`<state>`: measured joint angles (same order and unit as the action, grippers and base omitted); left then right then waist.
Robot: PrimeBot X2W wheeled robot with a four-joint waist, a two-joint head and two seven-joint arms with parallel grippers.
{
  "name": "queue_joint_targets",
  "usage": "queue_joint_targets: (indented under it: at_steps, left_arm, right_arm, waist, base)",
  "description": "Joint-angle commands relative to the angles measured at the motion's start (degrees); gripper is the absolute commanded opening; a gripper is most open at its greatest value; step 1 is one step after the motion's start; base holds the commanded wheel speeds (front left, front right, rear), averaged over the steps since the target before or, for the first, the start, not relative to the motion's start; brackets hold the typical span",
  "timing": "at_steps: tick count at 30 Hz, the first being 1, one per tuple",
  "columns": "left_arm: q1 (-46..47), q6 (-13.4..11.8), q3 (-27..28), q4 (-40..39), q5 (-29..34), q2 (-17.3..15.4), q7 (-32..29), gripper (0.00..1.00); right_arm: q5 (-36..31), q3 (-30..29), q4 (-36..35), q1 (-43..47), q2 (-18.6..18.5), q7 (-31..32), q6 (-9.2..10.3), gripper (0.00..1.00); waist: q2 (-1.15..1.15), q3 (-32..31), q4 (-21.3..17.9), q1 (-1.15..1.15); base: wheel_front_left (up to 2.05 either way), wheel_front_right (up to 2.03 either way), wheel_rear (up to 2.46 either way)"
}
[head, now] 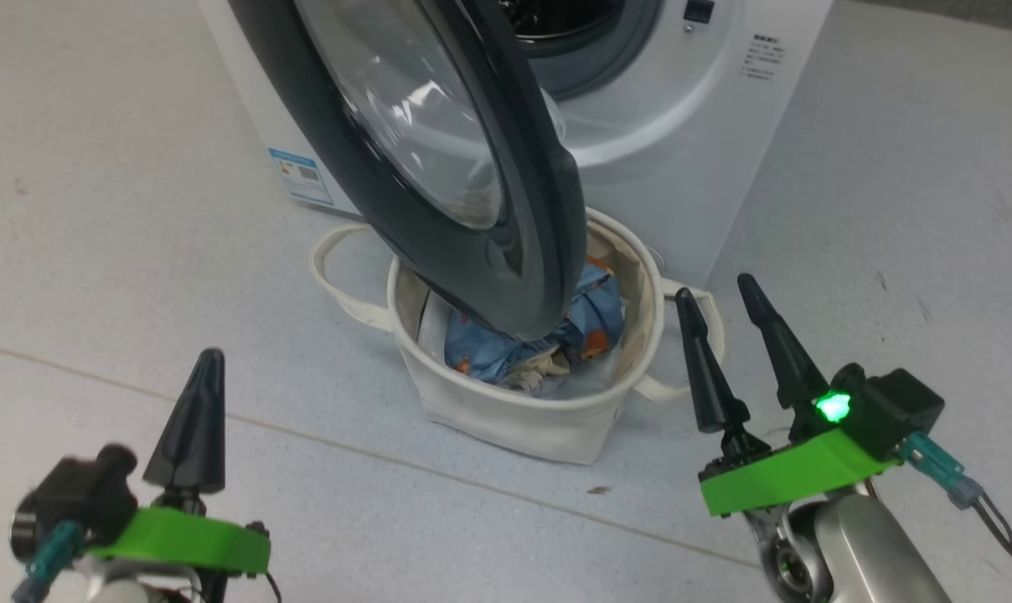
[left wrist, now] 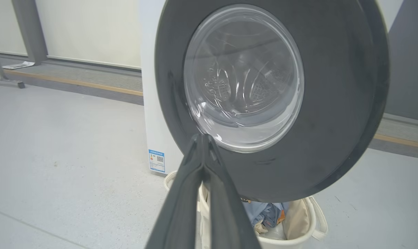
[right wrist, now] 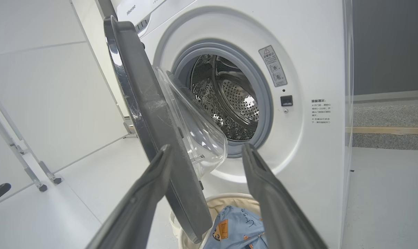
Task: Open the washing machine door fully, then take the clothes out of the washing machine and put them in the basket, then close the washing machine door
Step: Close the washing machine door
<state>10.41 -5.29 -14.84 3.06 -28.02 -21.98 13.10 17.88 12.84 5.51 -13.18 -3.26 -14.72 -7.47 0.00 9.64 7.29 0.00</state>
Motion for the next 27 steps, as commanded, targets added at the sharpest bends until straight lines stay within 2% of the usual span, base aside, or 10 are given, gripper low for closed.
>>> queue_joint_targets:
  at_steps: [1, 4, 5, 6, 7, 8, 9, 12, 18, 27]
  left_arm:
    - [0.18, -1.78, 3.95, -1.64, 0.55, 0.79, 1.4, 0.0]
    - [-2.35, -3.09, 6.31, -1.87, 2.67, 3.15, 1.83, 0.0]
    - [-3.07, -3.39, 7.14, -2.3, 4.0, 3.93, 1.85, 0.15]
    - [-3.88, -3.7, 7.95, -2.41, 5.13, 4.84, 1.86, 0.81]
    - [-3.88, -3.7, 7.95, -2.41, 5.13, 4.84, 1.86, 0.81]
    - [-4.8, -4.05, 8.59, -2.1, 6.26, 5.59, 1.87, 0.99]
    - [-5.93, -4.12, 8.97, -1.86, 9.02, 6.62, 1.87, 1.0]
    - [-7.29, -2.55, 8.96, -1.55, 11.36, 8.04, 1.88, 1.0]
    - [-8.05, -0.63, 11.42, -0.85, 12.51, 10.43, 1.89, 1.0]
    - [-8.04, 3.81, 14.58, -0.62, 14.39, 13.76, 1.89, 1.0]
  right_arm:
    - [1.15, 1.68, -1.66, 0.31, 0.38, -0.28, -0.02, 1.0]
    - [3.57, 2.24, -1.58, 1.12, 0.38, -0.28, -0.02, 1.0]
    - [3.63, 2.5, -1.61, 1.28, 0.38, -0.28, -0.02, 1.0]
    - [3.69, 2.75, -1.59, 1.49, 0.38, -0.28, -0.02, 1.0]
    - [3.69, 2.75, -1.59, 1.49, 0.38, -0.28, -0.02, 1.0]
    - [3.62, 3.03, -1.51, 1.66, 0.38, -0.28, -0.02, 1.0]
    - [3.17, 3.29, -1.26, 2.0, 0.38, -0.28, -0.02, 1.0]
    - [2.27, 3.32, -1.09, 2.34, 0.38, -0.28, -0.02, 1.0]
    - [1.47, 3.4, -1.3, 2.44, 0.38, -0.28, -0.02, 1.0]
    - [0.95, 3.73, -2.05, 2.16, 0.38, -0.28, -0.02, 1.0]
  waist:
    - [0.0, -1.02, 0.9, 0.0]
    - [0.0, -1.79, 1.34, 0.0]
    - [0.0, -1.96, 1.45, 0.0]
    - [0.0, -2.25, 1.58, 0.0]
    - [0.0, -2.25, 1.58, 0.0]
    - [0.0, -2.38, 1.62, 0.0]
    - [0.0, -2.71, 1.81, 0.0]
    - [0.0, -2.61, 2.02, 0.0]
    - [0.0, -1.9, 2.17, 0.0]
    - [0.0, -1.01, 1.92, 0.0]
  base:
    - [0.0, 0.0, 0.0]
    - [0.0, 0.0, 0.0]
    - [0.0, 0.0, 0.0]
    - [0.0, 0.0, 0.0]
    - [0.0, 0.0, 0.0]
    - [0.0, 0.0, 0.0]
    - [0.0, 0.0, 0.0]
    - [0.0, 0.0, 0.0]
    - [0.0, 0.0, 0.0]
    - [0.0, 0.0, 0.0]
